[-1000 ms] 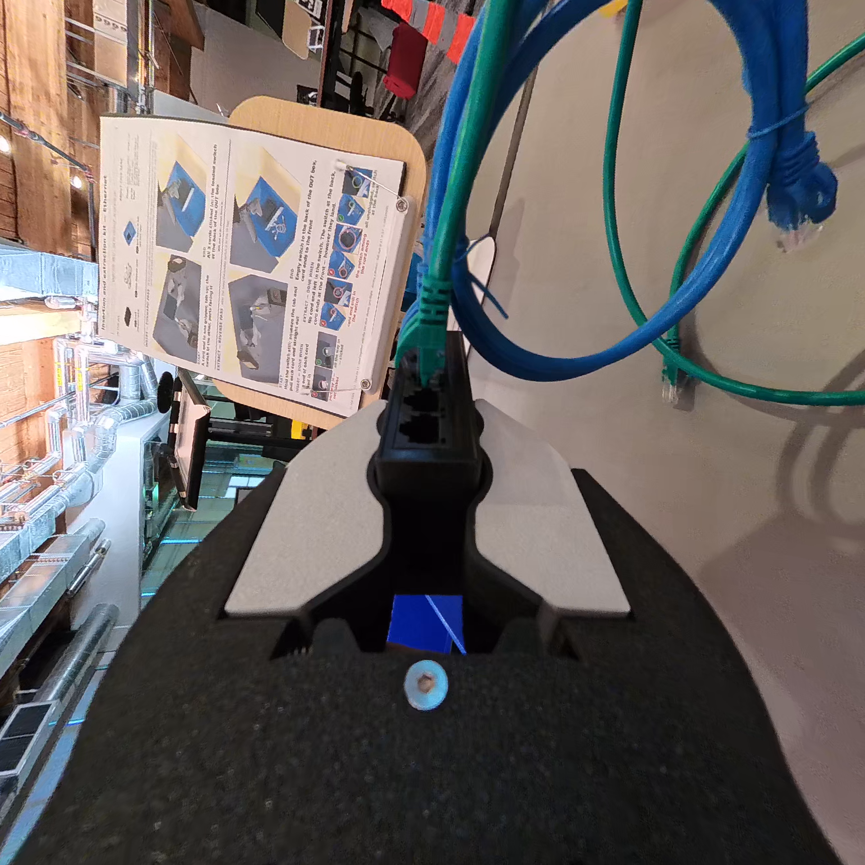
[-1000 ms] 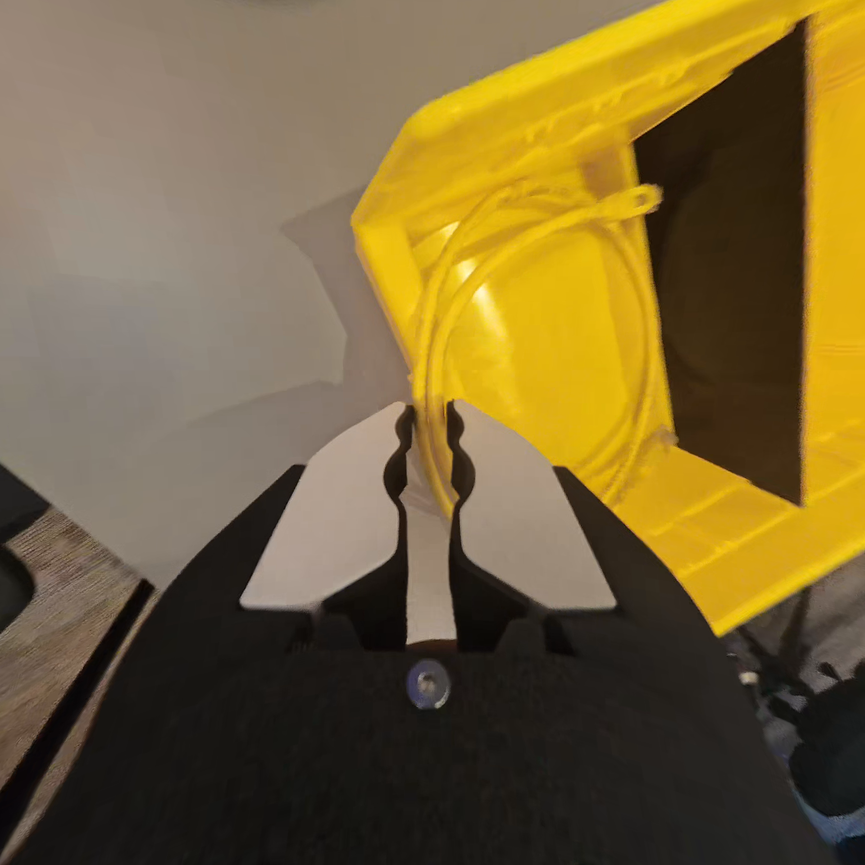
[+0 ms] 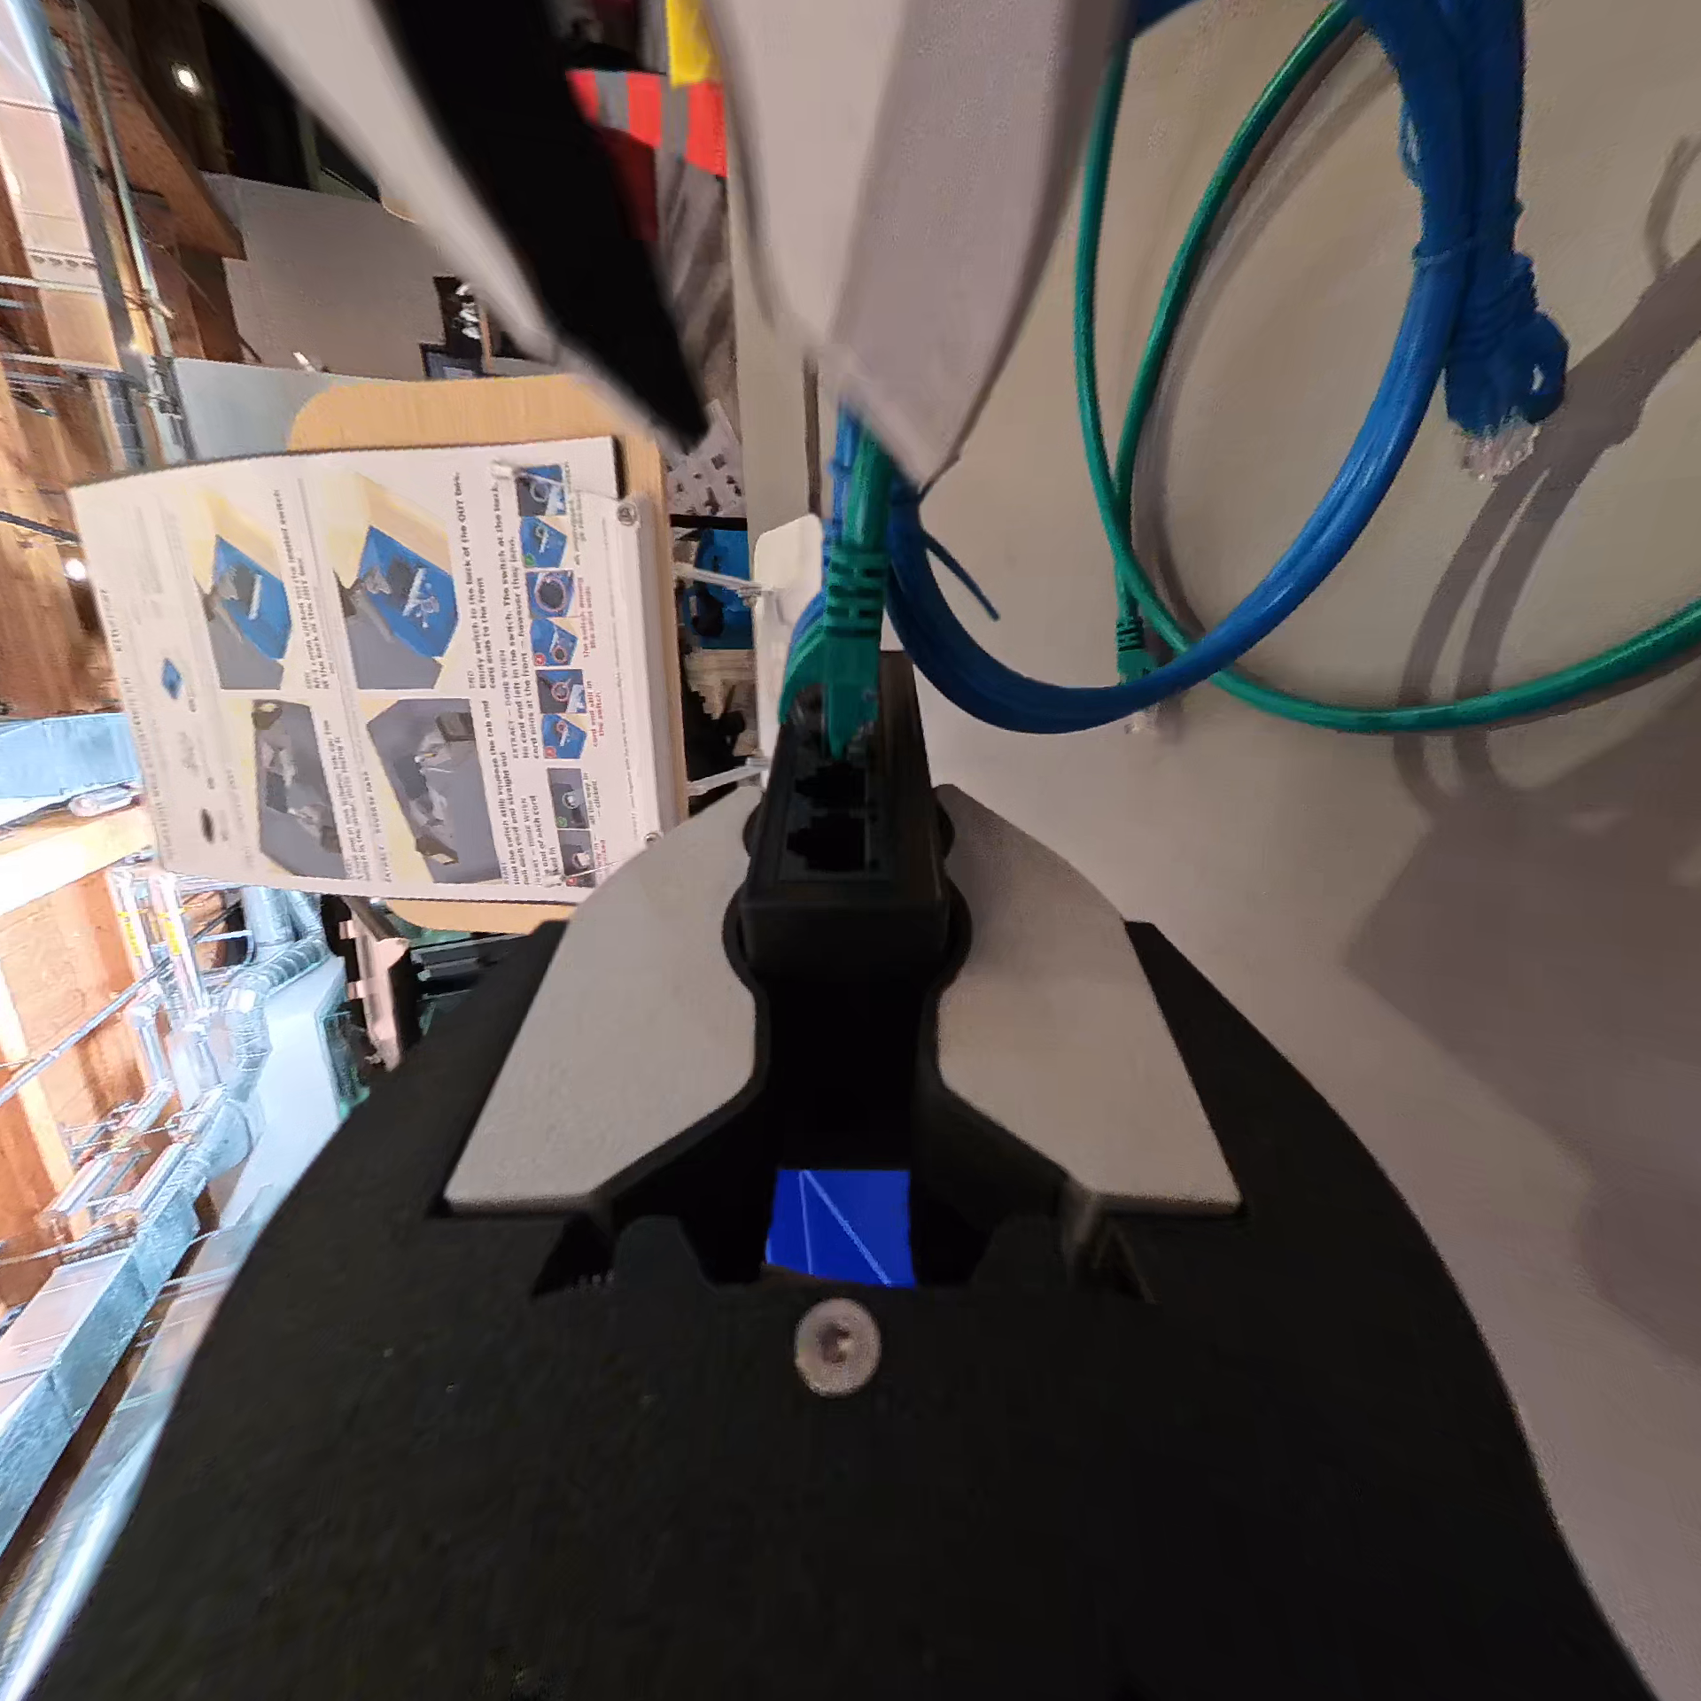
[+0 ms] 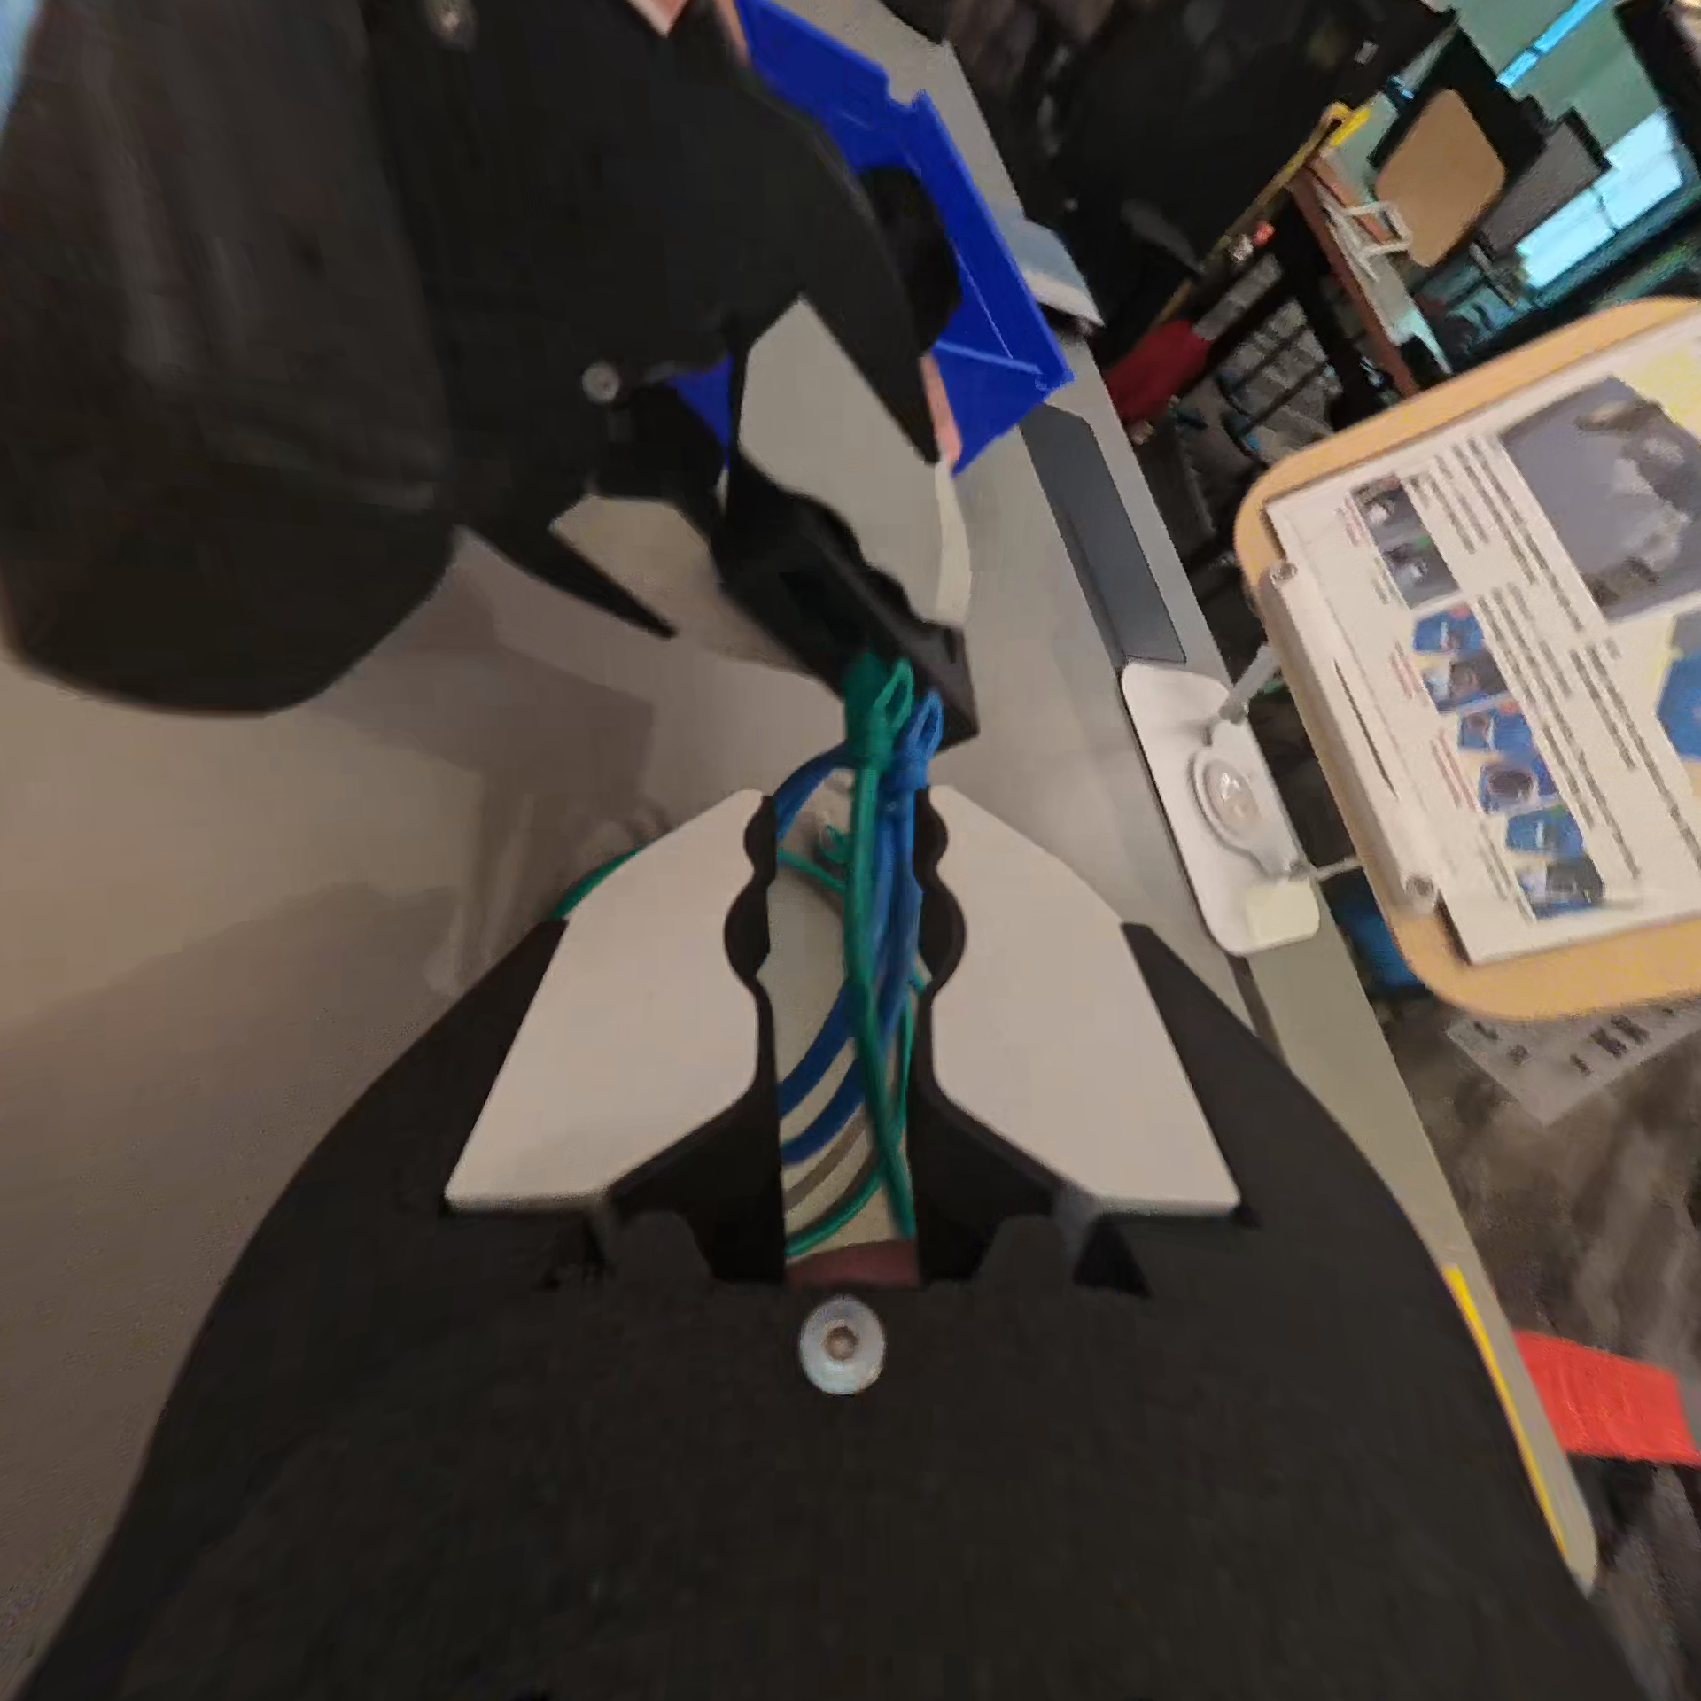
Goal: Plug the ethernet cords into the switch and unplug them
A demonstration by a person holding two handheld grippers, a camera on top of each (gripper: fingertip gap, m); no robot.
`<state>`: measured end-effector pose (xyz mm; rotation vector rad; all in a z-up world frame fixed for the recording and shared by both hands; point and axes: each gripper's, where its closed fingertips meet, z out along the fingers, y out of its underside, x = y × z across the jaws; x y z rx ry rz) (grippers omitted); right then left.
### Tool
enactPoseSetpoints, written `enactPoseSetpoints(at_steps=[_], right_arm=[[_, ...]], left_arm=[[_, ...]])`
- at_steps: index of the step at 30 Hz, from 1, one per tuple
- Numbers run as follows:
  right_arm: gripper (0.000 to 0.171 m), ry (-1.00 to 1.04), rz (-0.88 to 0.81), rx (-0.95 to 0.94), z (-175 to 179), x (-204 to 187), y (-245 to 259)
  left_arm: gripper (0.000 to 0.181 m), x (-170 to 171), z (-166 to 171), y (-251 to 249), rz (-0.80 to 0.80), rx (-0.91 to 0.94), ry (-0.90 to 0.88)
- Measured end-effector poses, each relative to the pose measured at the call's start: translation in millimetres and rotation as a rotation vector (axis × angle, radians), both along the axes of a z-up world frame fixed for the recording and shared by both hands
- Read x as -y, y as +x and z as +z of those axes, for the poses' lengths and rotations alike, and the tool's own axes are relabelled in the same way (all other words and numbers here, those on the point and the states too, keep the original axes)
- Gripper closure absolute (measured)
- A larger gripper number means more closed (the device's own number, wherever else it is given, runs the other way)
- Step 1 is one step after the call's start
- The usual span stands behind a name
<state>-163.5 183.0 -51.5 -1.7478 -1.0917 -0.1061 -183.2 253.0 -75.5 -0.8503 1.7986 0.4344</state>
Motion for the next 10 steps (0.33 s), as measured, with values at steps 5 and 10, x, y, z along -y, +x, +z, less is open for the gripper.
enactPoseSetpoints(at_steps=[5, 10], right_arm=[[0.144, -0.004, 0.117, 0.147, -3.3, -23.0, -10.9], [0.147, 0.074, 0.127, 0.280, -13.8, -27.3, -18.6]], left_arm=[[0.152, 9.8, -4.9, -1.5, 0.004, -0.031, -0.055], [0.152, 10.0, -5.4, -2.5, 0.025, -0.023, -0.030]])
